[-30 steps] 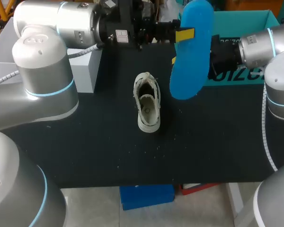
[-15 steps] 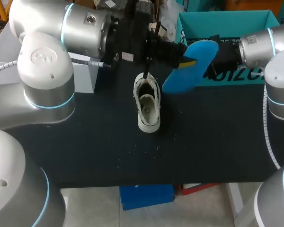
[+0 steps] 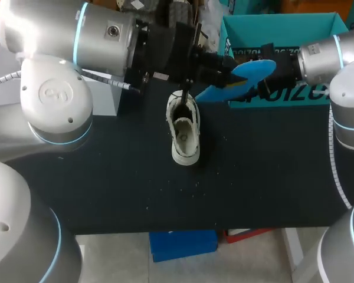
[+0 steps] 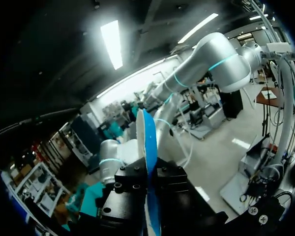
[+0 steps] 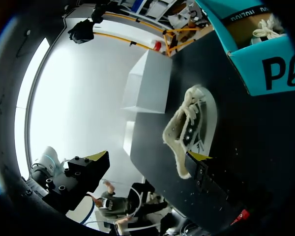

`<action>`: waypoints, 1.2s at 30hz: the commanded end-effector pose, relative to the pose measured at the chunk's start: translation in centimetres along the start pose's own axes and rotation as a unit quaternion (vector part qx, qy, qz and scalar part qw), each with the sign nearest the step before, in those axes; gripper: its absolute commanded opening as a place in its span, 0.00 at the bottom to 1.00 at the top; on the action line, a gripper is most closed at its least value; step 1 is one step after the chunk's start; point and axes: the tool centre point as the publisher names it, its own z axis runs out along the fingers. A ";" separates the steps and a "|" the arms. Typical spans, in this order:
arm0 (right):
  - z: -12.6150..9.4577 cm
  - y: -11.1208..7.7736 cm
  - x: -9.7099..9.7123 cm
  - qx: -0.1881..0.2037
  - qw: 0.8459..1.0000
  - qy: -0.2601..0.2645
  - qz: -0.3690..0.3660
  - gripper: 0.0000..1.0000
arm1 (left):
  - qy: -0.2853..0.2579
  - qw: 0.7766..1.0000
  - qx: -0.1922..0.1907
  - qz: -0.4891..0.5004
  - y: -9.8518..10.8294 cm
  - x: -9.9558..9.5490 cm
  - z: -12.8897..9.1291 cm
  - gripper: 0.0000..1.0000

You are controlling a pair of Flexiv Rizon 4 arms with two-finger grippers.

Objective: Take the shoe out of the shoebox, open the shoe tongue, remove and reinsert the insole, then place the shoe into the shoebox

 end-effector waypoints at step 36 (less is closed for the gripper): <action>0.2 0.0 0.0 -0.001 1.000 0.000 0.000 1.00 | 0.011 0.878 0.026 0.478 1.8 17.4 4.1 0.00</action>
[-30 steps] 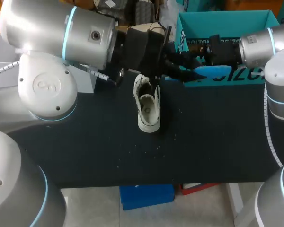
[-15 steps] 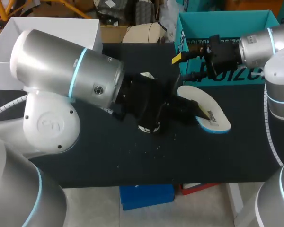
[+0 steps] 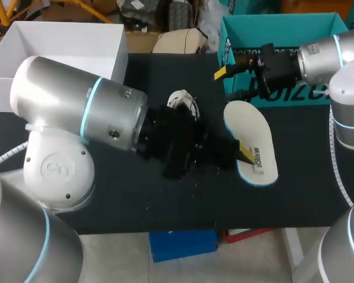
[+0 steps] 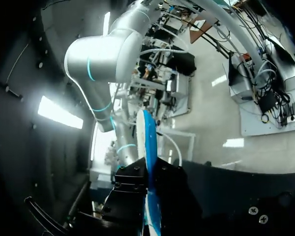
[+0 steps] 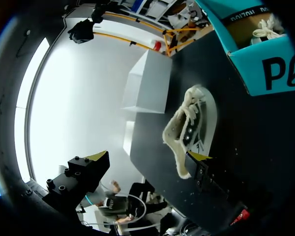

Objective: Take the shoe out of the shoebox, open the shoe tongue, remove and reinsert the insole, then place the shoe into the shoebox

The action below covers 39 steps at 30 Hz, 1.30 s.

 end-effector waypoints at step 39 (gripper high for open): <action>0.2 0.0 0.0 -0.001 1.000 0.001 0.000 1.00 | -0.092 0.982 -0.045 0.161 3.5 17.3 -3.3 0.00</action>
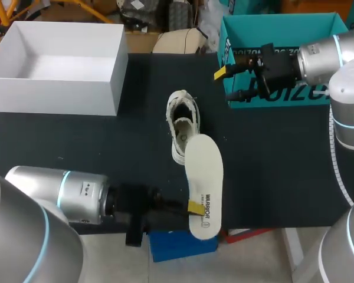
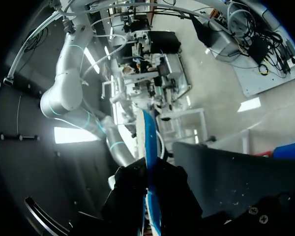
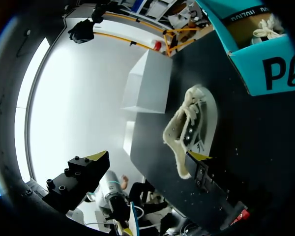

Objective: Take the shoe out of the shoebox, open the shoe tongue, remove and reinsert the insole, then place the shoe into the shoebox

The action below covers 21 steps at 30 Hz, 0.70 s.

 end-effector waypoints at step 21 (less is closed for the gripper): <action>0.1 0.0 0.0 -0.001 1.000 0.000 0.000 1.00 | 0.030 1.000 0.002 -0.002 9.3 2.2 -3.7 0.00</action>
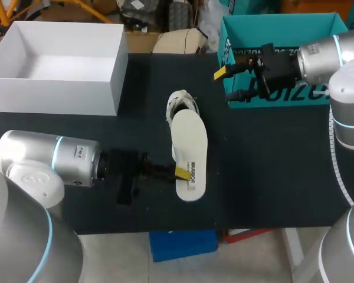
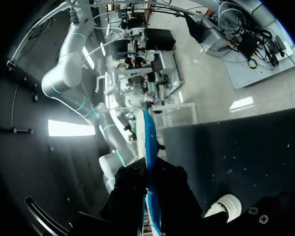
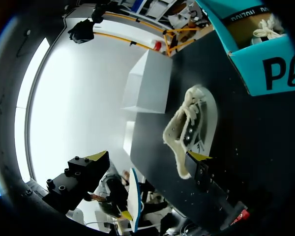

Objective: Take the shoe out of the shoebox, open the shoe tongue, remove and reinsert the insole, then place the shoe into the shoebox

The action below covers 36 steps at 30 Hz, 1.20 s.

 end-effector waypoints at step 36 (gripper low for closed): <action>0.1 -0.1 0.0 -0.001 1.000 0.000 0.000 1.00 | -0.006 1.000 0.016 0.019 12.5 3.5 -0.8 0.00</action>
